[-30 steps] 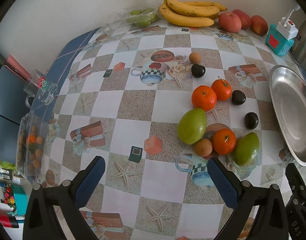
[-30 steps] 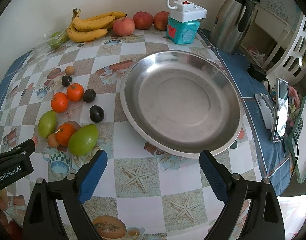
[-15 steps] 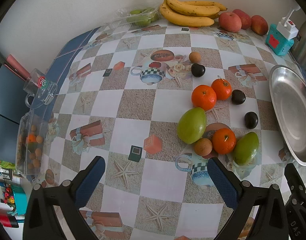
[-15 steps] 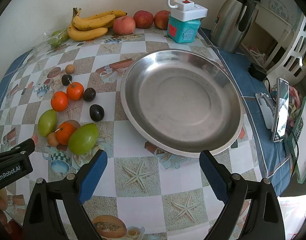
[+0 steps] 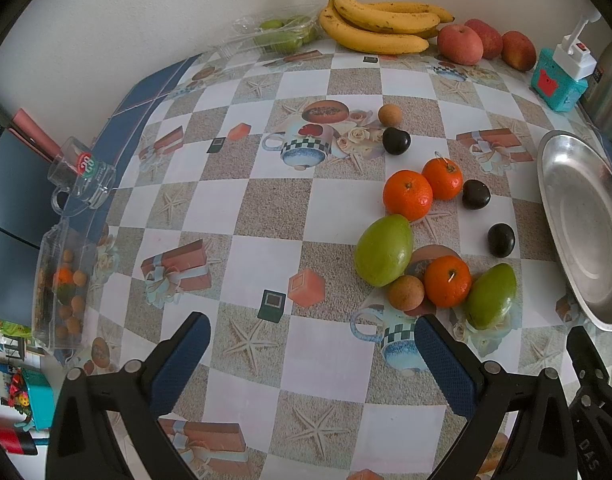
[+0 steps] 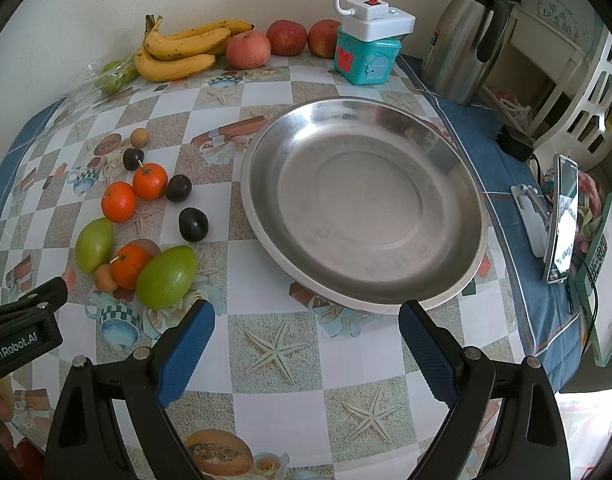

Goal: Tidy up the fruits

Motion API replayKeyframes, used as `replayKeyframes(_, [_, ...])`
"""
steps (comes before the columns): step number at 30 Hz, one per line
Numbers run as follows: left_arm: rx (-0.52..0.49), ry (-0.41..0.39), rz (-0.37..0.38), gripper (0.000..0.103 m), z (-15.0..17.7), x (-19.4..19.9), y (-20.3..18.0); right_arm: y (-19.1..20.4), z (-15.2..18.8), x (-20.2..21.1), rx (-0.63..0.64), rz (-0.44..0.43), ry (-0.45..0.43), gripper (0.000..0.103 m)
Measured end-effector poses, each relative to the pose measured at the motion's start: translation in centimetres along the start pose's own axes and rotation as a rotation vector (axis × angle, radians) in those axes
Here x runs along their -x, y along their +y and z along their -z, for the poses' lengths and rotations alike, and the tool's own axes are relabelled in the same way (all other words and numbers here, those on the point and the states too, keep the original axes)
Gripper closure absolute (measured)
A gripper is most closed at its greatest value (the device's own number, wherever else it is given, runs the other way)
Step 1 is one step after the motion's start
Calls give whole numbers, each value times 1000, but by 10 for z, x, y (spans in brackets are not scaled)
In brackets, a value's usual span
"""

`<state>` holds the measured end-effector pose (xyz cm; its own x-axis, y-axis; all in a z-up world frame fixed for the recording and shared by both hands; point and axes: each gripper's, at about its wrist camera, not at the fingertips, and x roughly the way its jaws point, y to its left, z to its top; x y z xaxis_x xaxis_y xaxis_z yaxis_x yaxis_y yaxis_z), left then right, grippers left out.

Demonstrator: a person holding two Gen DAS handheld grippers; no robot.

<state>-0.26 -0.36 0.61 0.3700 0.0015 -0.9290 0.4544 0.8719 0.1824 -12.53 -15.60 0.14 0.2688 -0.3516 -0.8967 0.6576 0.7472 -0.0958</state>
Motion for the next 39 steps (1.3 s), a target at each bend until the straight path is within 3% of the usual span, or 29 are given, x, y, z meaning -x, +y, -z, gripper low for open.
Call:
replayKeyframes(21, [2,-3,-2,0,-1,0,0,-2,1,-3,-2,-7,17,9])
replayKeyframes(27, [68,-26,-21,0,-7,-1,6,3,0,-10,18,-28,56,9])
replayKeyframes(39, [197,34,102,0,-18,-18,26,25,-14,-19,-29,-217,83,9])
